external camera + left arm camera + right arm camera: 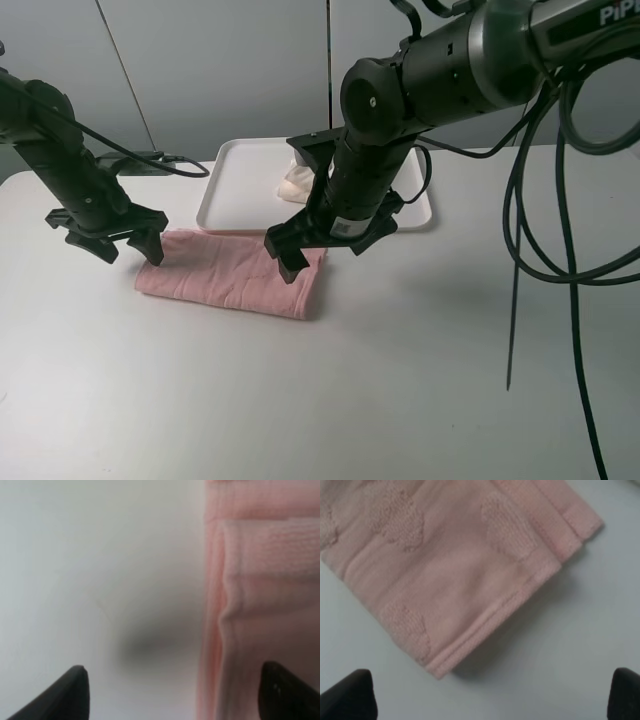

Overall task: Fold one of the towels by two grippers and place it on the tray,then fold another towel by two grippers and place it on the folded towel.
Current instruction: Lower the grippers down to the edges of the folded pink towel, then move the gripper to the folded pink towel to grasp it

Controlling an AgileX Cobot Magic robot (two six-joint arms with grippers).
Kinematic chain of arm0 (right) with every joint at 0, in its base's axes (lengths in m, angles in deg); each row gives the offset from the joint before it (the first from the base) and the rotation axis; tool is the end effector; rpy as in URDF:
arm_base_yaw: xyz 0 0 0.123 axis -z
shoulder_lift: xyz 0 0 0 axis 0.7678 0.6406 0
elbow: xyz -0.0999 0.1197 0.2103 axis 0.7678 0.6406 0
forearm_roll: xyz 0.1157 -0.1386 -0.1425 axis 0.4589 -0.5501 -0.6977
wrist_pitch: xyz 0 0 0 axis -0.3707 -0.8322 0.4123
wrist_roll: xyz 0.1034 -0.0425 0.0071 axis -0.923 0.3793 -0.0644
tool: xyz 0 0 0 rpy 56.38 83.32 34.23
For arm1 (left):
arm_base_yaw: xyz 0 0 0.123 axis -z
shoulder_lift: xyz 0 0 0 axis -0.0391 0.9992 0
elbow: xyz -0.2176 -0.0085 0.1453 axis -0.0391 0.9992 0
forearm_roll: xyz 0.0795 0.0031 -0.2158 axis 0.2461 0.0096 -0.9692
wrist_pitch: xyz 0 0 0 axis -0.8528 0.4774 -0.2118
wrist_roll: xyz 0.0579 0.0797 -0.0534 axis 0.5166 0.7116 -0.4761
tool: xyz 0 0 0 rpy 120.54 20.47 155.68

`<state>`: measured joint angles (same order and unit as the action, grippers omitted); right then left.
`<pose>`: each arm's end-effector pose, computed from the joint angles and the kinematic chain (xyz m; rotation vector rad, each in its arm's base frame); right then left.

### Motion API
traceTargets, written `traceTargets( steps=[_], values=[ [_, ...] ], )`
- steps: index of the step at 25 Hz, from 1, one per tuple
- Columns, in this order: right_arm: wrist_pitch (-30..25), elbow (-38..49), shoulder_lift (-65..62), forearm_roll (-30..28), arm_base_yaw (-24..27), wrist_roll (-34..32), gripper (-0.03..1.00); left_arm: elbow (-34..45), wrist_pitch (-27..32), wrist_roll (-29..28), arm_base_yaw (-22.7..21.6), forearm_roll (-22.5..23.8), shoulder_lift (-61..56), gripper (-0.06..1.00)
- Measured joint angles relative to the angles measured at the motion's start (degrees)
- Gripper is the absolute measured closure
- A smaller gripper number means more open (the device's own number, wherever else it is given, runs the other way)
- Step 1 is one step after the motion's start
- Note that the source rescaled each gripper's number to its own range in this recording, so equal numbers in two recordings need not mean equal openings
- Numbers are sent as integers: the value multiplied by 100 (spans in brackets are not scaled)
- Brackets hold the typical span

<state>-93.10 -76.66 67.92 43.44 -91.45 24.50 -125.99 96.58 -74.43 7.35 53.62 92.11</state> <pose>0.2686 0.2496 0.1257 -0.7580 2.8219 0.3001 0.3475 -0.0387 0.0891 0.1916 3.0456 -0.1073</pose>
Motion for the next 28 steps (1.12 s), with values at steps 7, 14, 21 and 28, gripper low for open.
traceTargets(
  steps=[7, 14, 21, 28],
  values=[
    [0, 0, 0, 0, 0, 9, -3, -9, 21, -607, 0, 569, 229, 6],
    [0, 0, 0, 22, 0, 9, -3, -61, 37, -707, 0, 569, 334, 6],
    [-33, -60, 64, 140, 67, -205, -3, -70, 52, -711, 0, 569, 342, 6],
    [-373, -678, 687, 294, 171, -434, -3, -70, 56, -721, 0, 569, 347, 6]
  ],
)
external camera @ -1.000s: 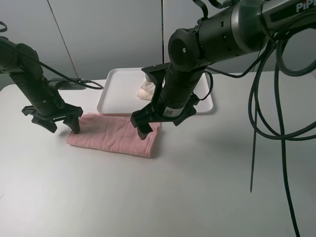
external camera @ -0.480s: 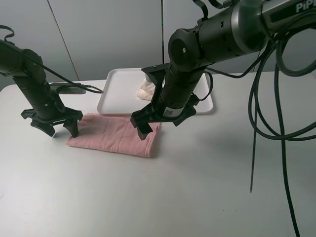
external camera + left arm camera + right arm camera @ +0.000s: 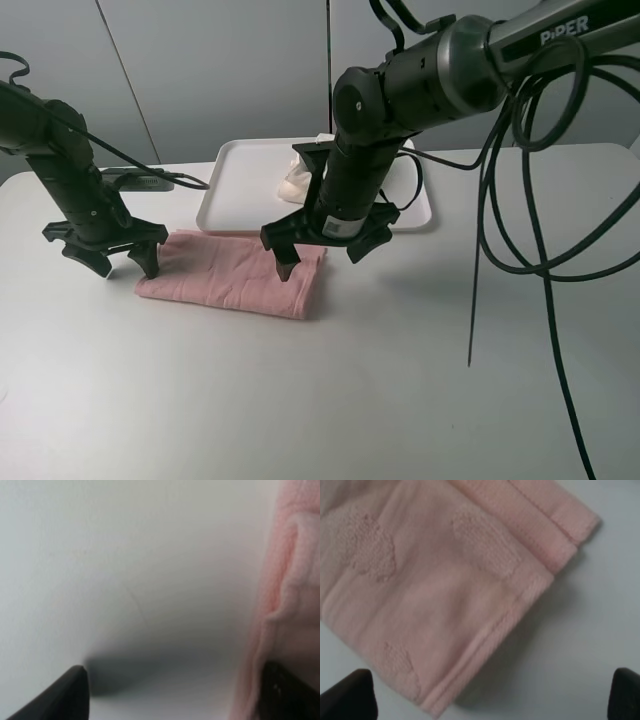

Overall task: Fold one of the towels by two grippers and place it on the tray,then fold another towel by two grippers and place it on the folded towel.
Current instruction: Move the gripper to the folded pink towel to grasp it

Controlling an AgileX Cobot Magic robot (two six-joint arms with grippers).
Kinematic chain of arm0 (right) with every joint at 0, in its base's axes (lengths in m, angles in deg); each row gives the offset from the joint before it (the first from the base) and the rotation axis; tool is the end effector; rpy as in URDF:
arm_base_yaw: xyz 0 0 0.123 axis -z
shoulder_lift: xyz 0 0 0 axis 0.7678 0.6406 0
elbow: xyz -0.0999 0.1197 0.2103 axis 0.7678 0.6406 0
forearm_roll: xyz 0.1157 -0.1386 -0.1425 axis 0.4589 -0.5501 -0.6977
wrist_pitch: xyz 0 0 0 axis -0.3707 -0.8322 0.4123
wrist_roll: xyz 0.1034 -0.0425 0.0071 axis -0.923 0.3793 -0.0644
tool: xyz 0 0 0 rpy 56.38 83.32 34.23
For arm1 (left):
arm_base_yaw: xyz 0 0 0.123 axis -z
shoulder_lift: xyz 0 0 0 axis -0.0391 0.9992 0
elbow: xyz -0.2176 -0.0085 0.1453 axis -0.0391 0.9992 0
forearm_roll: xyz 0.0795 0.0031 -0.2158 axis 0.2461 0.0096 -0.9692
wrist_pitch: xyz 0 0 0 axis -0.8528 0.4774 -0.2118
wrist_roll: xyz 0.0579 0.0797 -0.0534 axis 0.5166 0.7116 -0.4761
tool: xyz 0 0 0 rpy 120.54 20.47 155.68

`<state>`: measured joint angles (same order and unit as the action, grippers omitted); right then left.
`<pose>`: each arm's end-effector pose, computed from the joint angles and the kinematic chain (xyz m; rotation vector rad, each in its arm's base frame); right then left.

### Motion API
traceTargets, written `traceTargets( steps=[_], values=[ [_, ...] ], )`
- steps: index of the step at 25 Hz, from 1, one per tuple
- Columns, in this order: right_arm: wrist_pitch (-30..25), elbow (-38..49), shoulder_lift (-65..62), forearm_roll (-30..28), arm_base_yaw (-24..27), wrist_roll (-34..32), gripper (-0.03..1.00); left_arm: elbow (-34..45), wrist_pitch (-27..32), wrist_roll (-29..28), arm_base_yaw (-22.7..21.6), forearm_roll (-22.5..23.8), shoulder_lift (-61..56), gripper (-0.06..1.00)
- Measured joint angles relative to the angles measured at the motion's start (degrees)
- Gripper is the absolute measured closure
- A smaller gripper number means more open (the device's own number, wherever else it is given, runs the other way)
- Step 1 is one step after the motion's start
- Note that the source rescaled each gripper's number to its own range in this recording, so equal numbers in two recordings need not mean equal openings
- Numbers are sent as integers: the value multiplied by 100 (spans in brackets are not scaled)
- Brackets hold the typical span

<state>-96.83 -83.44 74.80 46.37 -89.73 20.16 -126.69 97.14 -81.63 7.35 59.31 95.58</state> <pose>0.2875 0.2569 0.1063 -0.5798 2.9456 0.3291 0.3473 -0.0311 0.0699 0.1081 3.1103 -0.0024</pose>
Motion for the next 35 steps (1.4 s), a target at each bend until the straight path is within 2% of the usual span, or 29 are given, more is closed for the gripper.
traceTargets(
  steps=[7, 17, 25, 27, 31, 35],
  values=[
    [-674, -891, 688, 149, 0, -186, -3, 0, 0, 0, 0, 0, 0, 6],
    [-696, -963, 1020, 462, 0, -280, -3, -13, 10, 0, 0, 0, 0, 6],
    [-411, -973, 1070, 462, -206, -380, -3, -13, 10, 0, 0, 0, 0, 6],
    [-374, -973, 1070, 393, -206, -440, 2, -13, 10, 0, 0, 0, 0, 6],
    [-362, -973, 1079, 127, -206, -610, 20, -13, 10, 0, 0, 0, 0, 6],
    [-339, -973, 1079, 26, -206, -655, 26, -13, 10, -15, 0, 0, 0, 6]
  ],
)
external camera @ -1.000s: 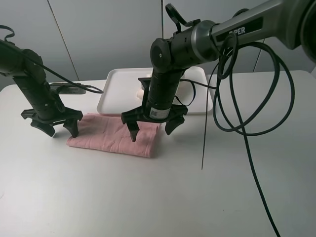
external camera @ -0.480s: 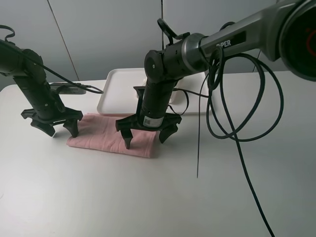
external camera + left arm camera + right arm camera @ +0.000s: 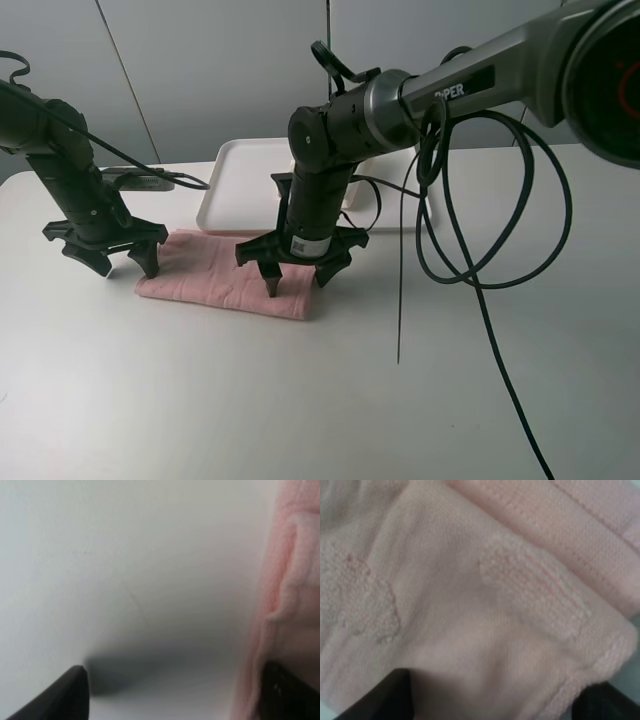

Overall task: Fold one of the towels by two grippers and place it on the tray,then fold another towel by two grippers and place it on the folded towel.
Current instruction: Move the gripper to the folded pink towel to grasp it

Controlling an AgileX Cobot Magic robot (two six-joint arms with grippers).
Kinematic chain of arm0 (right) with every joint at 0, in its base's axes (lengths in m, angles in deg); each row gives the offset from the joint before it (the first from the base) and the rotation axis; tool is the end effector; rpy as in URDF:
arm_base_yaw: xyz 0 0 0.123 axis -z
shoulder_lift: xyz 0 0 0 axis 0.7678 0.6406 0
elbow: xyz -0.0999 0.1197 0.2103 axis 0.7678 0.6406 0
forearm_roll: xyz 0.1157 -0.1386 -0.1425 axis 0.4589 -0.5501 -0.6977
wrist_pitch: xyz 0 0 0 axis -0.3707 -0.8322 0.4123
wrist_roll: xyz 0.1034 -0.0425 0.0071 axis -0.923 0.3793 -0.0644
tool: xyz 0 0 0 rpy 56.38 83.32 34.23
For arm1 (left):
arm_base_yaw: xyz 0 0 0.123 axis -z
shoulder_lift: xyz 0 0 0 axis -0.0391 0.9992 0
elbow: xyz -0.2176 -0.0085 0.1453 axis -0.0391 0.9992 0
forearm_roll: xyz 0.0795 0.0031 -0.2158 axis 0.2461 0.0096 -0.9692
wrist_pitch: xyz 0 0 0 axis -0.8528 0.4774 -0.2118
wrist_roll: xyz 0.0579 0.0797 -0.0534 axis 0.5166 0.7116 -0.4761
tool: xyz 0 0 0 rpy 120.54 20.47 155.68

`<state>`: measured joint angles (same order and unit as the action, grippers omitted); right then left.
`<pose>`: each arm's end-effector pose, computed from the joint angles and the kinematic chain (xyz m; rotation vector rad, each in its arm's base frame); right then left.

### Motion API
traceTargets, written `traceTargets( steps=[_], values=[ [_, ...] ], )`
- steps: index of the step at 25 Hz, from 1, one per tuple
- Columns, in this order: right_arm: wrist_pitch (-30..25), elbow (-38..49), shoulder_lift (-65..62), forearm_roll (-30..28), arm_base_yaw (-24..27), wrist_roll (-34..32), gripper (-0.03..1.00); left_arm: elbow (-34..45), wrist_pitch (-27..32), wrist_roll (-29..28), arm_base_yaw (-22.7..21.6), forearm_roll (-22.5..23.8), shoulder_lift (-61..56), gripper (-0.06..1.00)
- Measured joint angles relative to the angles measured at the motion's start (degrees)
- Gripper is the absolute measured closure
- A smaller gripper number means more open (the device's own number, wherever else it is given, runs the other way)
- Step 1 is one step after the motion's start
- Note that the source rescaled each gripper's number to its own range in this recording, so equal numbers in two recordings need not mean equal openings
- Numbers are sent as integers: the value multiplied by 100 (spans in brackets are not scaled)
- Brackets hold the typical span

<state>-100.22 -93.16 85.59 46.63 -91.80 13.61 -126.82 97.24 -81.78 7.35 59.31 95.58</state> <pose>0.2958 0.2847 0.0673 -0.4790 3.0554 0.3013 0.3476 -0.0311 0.0704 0.1040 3.1099 -0.0025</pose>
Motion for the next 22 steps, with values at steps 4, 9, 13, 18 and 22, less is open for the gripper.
traceTargets(
  steps=[4, 9, 13, 18, 22],
  values=[
    [47, 0, 0, -24, 0, -11, 26, 0, 0, 0, 0, 32, 0, 6],
    [69, 0, 0, -42, 0, -34, 26, 0, 0, 0, 0, 32, 0, 6],
    [83, 0, 0, -100, 0, -34, 26, 0, 0, 0, 0, 32, 0, 6],
    [69, 0, 60, -158, 0, -34, 34, 0, 0, 0, 2, 68, 0, 6],
    [59, -46, 104, -172, -55, 79, 47, 0, 14, 0, 2, 68, 0, 6]
  ],
)
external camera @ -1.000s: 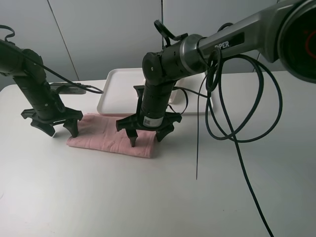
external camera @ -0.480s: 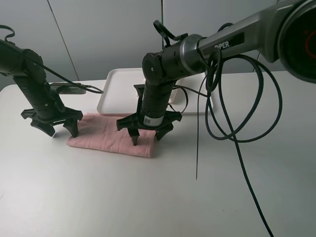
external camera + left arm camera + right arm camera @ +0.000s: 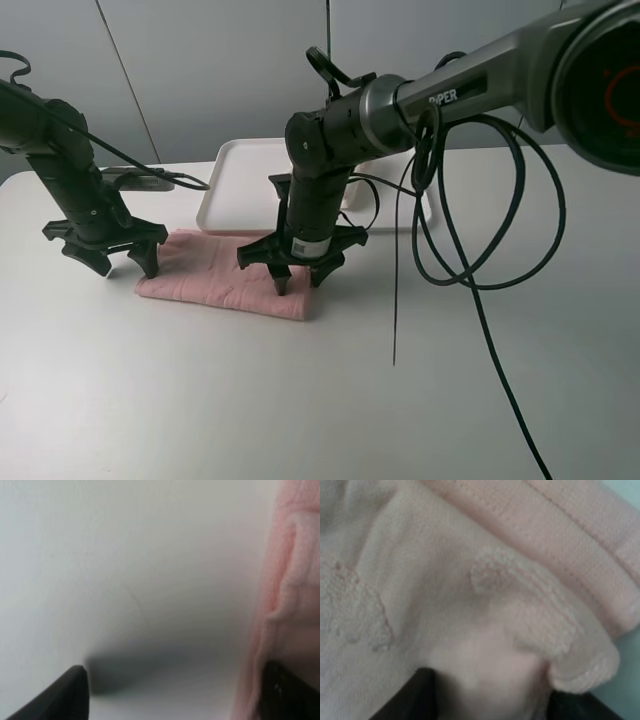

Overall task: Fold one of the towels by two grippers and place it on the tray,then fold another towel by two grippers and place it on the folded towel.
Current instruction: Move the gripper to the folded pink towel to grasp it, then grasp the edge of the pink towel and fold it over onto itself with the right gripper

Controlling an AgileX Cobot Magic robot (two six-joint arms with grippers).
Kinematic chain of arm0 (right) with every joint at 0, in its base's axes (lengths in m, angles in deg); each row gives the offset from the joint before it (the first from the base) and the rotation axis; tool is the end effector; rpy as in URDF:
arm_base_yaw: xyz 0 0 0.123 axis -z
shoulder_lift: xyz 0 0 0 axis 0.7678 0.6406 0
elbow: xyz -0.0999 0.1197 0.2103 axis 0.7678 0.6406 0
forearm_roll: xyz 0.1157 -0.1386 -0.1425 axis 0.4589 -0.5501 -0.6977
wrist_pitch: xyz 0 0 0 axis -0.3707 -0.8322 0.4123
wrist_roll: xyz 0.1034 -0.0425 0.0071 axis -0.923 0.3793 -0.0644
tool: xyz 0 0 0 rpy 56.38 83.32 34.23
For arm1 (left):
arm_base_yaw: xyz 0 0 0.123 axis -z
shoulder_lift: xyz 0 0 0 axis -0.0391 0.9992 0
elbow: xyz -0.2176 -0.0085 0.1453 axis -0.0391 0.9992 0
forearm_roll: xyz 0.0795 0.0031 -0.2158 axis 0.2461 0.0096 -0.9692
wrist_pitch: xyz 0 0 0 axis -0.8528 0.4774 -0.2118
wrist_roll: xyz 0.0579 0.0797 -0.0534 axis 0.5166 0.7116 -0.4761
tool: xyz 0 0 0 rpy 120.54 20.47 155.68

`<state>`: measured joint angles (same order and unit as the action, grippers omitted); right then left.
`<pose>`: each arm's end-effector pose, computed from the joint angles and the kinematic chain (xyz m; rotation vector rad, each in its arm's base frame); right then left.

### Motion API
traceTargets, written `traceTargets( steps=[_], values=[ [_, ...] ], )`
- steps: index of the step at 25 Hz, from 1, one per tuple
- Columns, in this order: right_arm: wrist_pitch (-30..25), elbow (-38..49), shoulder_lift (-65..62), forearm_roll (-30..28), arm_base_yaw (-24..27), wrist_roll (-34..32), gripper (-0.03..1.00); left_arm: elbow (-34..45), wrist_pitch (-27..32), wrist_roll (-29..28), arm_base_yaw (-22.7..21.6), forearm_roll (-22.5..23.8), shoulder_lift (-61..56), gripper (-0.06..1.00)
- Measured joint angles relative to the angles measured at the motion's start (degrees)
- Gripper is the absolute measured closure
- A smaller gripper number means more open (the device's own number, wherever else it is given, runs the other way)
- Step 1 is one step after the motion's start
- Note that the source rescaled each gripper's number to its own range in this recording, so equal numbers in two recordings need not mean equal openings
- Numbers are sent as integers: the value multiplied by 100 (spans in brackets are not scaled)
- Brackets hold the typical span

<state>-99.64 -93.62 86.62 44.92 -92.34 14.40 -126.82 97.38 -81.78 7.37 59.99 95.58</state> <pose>0.2960 0.2867 0.0614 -0.5404 3.0358 0.2680 0.3474 -0.0303 0.0703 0.1178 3.1114 0.0107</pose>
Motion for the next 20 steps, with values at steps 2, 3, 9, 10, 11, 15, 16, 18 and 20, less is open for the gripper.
traceTargets(
  steps=[2, 3, 9, 10, 11, 15, 16, 18, 20],
  values=[
    [44, 0, 13, 13, -25, 117, 65, 0, 14, 0, 0, 0, 0, 6],
    [69, 0, 23, 53, -38, 168, 75, 0, 14, 0, 0, 0, 0, 6],
    [108, 0, 23, 131, -61, 321, 93, 0, 14, 0, 0, 24, 0, 5],
    [108, 0, 23, 131, -61, 336, 93, 0, 14, 0, 0, 24, 0, 5],
    [100, 0, 23, 131, -61, 349, 93, 0, 18, 0, 0, 24, 0, 5],
    [34, 0, -126, 131, -61, 360, 93, 0, 18, 0, 0, 35, 0, 5],
    [-2, 0, -223, 131, -61, 360, 93, 0, 27, 0, 0, 35, 0, 5],
    [-16, 0, -458, 152, -61, 376, 93, 0, 27, 0, 0, 47, 0, 5],
    [21, 0, -704, 250, -61, 386, 93, 0, 27, 0, 0, 47, 0, 5]
  ],
)
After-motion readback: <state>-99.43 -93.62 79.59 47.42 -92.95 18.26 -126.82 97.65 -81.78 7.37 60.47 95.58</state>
